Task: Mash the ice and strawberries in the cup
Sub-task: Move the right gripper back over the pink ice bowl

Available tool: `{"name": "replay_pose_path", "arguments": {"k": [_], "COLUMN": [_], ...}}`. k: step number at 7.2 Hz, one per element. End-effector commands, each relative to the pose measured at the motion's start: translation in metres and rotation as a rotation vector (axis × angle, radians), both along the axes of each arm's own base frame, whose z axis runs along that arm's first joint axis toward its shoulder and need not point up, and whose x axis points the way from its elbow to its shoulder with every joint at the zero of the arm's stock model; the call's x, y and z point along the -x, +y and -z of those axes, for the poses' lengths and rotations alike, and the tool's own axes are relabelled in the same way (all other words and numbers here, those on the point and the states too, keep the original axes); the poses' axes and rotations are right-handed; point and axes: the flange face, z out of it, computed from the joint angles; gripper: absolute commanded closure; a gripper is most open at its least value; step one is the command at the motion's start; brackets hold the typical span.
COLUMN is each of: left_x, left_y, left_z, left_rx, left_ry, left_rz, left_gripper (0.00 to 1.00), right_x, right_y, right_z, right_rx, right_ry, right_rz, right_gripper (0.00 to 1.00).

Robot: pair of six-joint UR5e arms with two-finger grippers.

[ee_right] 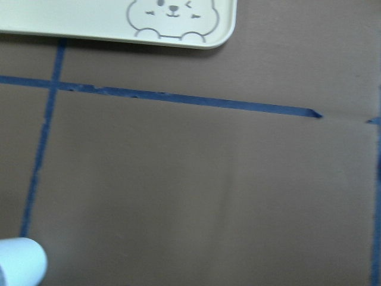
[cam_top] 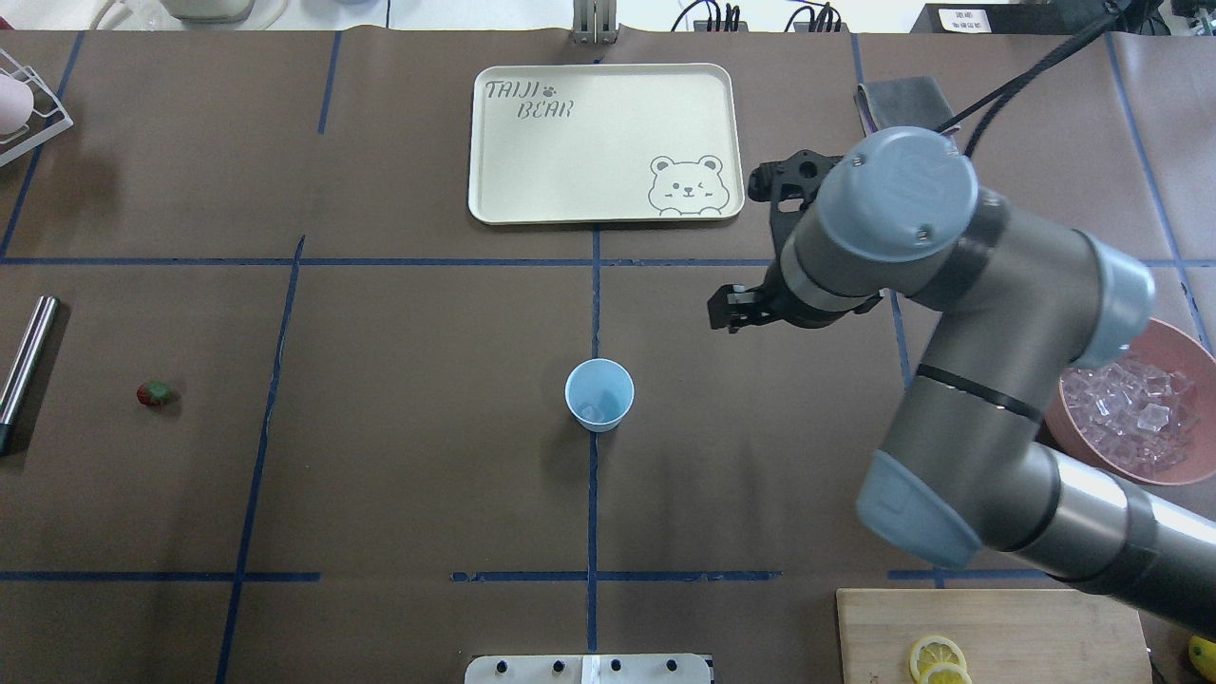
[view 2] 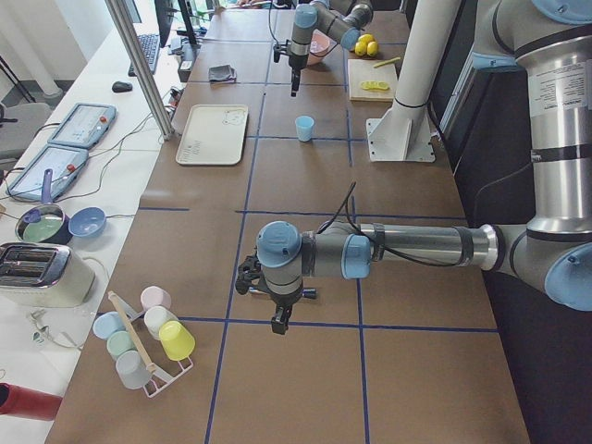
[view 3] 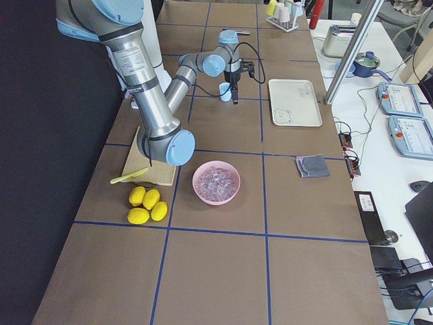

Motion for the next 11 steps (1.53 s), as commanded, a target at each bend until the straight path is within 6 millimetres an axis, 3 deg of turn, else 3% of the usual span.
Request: {"name": "replay_pose_path", "arguments": {"k": [1,3,4,8,11], "left_x": [-0.001,-0.001,-0.002,-0.002,-0.002], "left_y": [0.000,0.000,0.000,-0.001,-0.001], "left_z": [-0.001,0.000,0.001,0.002,0.002], "left_rx": [0.002,0.000,-0.002,-0.005,-0.005], "left_ry": [0.001,0.002,0.002,0.002,0.002], "left_rz": [-0.002,-0.003,-0.004,-0.004,-0.004], "left_gripper": [0.00,0.00,0.00,0.00,0.00], "right_x": [-0.109,-0.190,-0.217,-0.219,-0.219], "right_y": [0.003,0.006,0.016,0.017,0.029], "right_z": [-0.063,-0.145,-0.183,-0.281,-0.315], "right_rx": [-0.040,-0.104,-0.138,-0.194,-0.126], "right_ry": [0.006,-0.012,-0.010,-0.045,-0.017], "right_rz": [0.136,0.226,0.250,0.276,0.289], "right_gripper": [0.00,0.00,0.01,0.06,0.17]}}
